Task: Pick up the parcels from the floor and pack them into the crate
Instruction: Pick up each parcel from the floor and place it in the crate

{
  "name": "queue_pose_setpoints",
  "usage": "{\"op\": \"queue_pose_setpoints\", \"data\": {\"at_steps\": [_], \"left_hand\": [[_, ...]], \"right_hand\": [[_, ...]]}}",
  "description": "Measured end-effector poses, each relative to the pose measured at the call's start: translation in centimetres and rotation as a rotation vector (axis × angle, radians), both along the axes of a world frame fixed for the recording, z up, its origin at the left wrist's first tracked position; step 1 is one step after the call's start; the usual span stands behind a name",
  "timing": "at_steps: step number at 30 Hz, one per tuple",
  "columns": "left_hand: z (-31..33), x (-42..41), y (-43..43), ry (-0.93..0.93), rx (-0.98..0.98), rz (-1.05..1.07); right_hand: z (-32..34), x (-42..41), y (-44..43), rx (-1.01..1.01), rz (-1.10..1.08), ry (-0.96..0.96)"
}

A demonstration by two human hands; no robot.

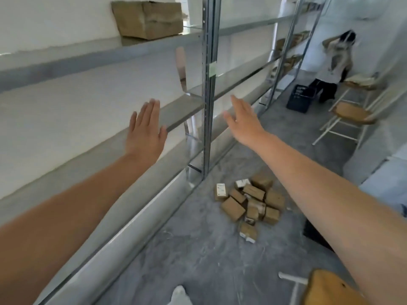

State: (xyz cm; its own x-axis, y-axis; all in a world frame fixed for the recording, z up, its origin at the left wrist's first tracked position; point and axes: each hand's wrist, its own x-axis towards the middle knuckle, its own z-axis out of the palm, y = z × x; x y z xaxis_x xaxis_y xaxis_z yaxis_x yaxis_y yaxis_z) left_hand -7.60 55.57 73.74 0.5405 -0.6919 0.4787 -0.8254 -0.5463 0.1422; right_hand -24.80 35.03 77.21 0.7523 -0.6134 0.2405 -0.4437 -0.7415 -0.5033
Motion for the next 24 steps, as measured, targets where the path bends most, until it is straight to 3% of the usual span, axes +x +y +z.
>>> {"op": "queue_pose_setpoints", "data": {"at_steps": [7, 13, 24], "left_hand": [[-2.7, 4.1, -13.3, 0.048, 0.056, -0.274], [-6.4, 6.9, -21.9, 0.088, 0.142, -0.432], [-16.9, 4.4, -36.6, 0.28, 0.294, -0.572]], "right_hand": [[-3.6, 1.5, -7.8, 0.028, -0.151, 0.119], [-8.3, 1.1, -12.3, 0.168, -0.351, 0.183], [-18.9, -2.6, -24.3, 0.426, -0.576, 0.289]]}}
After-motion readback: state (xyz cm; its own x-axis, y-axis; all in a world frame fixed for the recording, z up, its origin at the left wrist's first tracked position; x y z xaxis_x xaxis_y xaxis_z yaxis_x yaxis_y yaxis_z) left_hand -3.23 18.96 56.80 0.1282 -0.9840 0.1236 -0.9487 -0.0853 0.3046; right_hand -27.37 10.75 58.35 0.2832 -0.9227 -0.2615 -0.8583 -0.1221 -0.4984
